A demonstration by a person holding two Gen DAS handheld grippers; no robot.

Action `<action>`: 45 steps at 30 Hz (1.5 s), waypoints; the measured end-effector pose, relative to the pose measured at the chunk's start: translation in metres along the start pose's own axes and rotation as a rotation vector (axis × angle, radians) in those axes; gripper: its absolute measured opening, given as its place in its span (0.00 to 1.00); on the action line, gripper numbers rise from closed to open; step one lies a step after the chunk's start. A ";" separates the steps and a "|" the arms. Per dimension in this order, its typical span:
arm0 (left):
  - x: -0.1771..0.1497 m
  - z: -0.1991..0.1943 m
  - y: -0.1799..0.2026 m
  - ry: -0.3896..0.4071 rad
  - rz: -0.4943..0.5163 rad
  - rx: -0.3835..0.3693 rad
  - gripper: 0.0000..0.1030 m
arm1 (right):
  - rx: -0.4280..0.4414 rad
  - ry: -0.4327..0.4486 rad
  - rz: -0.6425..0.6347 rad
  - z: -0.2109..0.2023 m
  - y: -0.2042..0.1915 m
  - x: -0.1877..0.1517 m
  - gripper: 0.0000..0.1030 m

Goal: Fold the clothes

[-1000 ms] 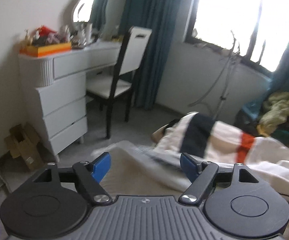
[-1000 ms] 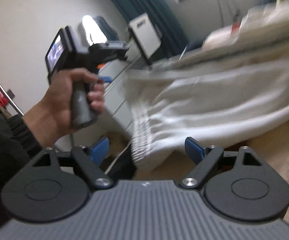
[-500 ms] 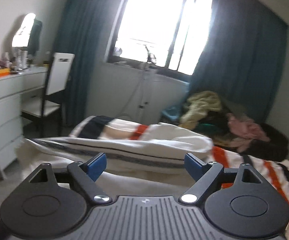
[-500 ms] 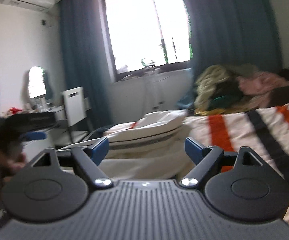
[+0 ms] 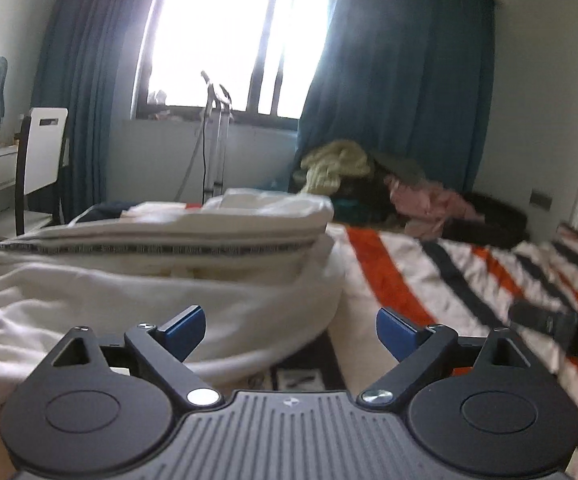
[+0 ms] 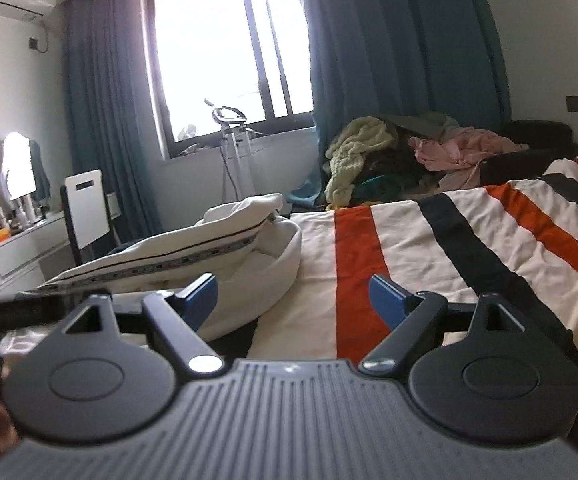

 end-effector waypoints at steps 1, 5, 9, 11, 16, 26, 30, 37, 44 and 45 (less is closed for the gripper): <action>-0.004 0.003 -0.002 -0.010 0.003 0.006 0.91 | -0.005 -0.011 0.006 0.006 -0.001 -0.002 0.83; -0.013 0.019 -0.009 -0.038 -0.006 0.013 0.91 | -0.018 -0.034 0.031 0.015 0.000 -0.009 0.83; -0.015 0.024 -0.015 -0.047 0.000 0.017 0.91 | -0.036 -0.033 0.038 0.012 0.004 -0.010 0.83; -0.016 0.024 -0.015 -0.049 0.009 0.021 0.91 | -0.042 -0.038 0.042 0.011 0.006 -0.011 0.83; -0.015 0.019 -0.012 -0.047 0.018 0.029 0.91 | -0.053 -0.033 0.036 0.008 0.008 -0.010 0.83; -0.020 0.017 -0.015 -0.058 0.054 0.066 0.91 | -0.076 -0.028 0.046 0.004 0.014 -0.007 0.83; -0.022 0.018 -0.014 -0.064 0.063 0.077 0.91 | -0.079 -0.028 0.057 0.002 0.018 -0.005 0.83; -0.035 0.034 0.009 -0.111 0.175 0.041 0.91 | -0.110 -0.036 0.100 -0.002 0.034 0.000 0.83; -0.047 0.073 0.037 -0.159 0.329 0.025 0.91 | -0.172 -0.083 0.173 0.003 0.059 -0.011 0.83; -0.049 0.084 0.043 -0.168 0.360 0.026 0.91 | -0.182 -0.091 0.186 0.004 0.063 -0.013 0.83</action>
Point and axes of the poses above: each gripper's, at about its wrist camera, not at the fingertips, and z roughly the way its jaws point, y to its right, x to its top, the point moved 9 cm from there along z, roughly the way its jaws point, and after that the axes turned 1 degree about y, right-handed, at the moved point
